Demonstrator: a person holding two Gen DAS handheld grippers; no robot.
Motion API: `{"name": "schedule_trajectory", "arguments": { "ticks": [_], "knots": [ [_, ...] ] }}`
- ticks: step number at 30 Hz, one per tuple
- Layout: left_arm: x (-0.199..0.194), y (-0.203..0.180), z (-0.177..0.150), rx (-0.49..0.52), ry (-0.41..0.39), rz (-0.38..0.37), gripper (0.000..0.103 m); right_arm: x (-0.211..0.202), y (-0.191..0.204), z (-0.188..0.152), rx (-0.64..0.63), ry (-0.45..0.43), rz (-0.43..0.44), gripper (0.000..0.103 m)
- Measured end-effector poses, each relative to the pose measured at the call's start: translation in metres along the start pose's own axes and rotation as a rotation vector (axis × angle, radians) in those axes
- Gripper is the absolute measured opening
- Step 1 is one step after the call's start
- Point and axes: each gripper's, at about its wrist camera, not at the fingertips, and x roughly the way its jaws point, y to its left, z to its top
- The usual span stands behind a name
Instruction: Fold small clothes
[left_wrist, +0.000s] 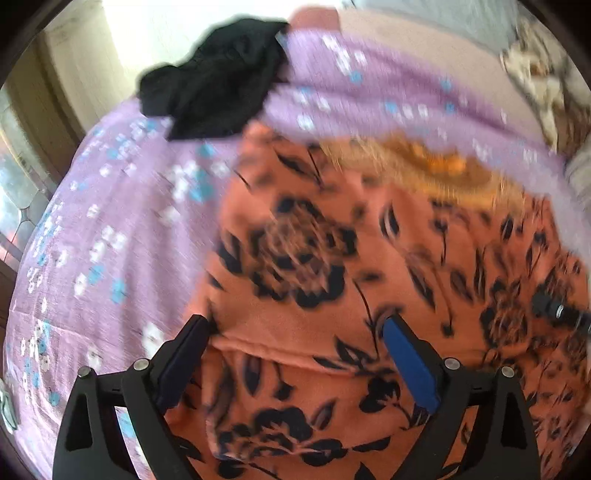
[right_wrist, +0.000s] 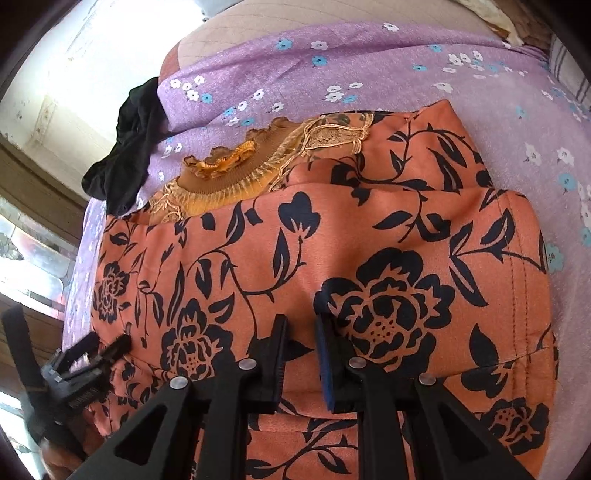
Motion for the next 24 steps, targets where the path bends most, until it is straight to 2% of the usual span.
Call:
{"name": "schedule_trajectory", "arguments": {
  "ticks": [3, 5, 7, 10, 13, 14, 16, 18, 20, 24],
  "knots": [
    [-0.012, 0.020, 0.013, -0.053, -0.089, 0.071, 0.095, -0.006, 0.009, -0.002, -0.030, -0.015, 0.037, 0.020],
    [-0.006, 0.033, 0.022, -0.096, -0.092, 0.069, 0.095, -0.013, 0.021, -0.002, -0.058, -0.057, 0.098, 0.020],
    [0.010, 0.043, 0.027, -0.127, -0.060, 0.082, 0.095, -0.021, 0.032, 0.000, -0.099, -0.129, 0.100, 0.020],
    [0.043, 0.055, 0.023, -0.155, 0.050, 0.152, 0.097, -0.024, 0.028, 0.005, -0.075, -0.198, 0.026, 0.020],
    [0.052, 0.072, 0.020, -0.252, 0.080, 0.074, 0.097, -0.011, -0.004, 0.013, 0.029, -0.164, -0.091, 0.021],
    [0.052, 0.073, 0.021, -0.254, 0.085, 0.072, 0.097, -0.004, -0.012, 0.014, 0.043, -0.138, -0.116, 0.022],
    [0.048, 0.069, 0.025, -0.221, 0.073, 0.100, 0.096, -0.003, -0.022, 0.015, 0.071, -0.137, -0.061, 0.022],
    [0.041, 0.066, 0.027, -0.202, 0.062, 0.122, 0.096, -0.009, -0.017, 0.015, 0.077, -0.125, -0.046, 0.024],
    [0.025, 0.060, 0.027, -0.194, 0.018, 0.134, 0.096, -0.015, -0.009, 0.013, 0.058, -0.145, 0.000, 0.023],
    [-0.003, 0.044, 0.027, -0.146, -0.078, 0.079, 0.096, -0.020, 0.030, 0.000, -0.075, -0.137, 0.108, 0.023]
  ]
}}
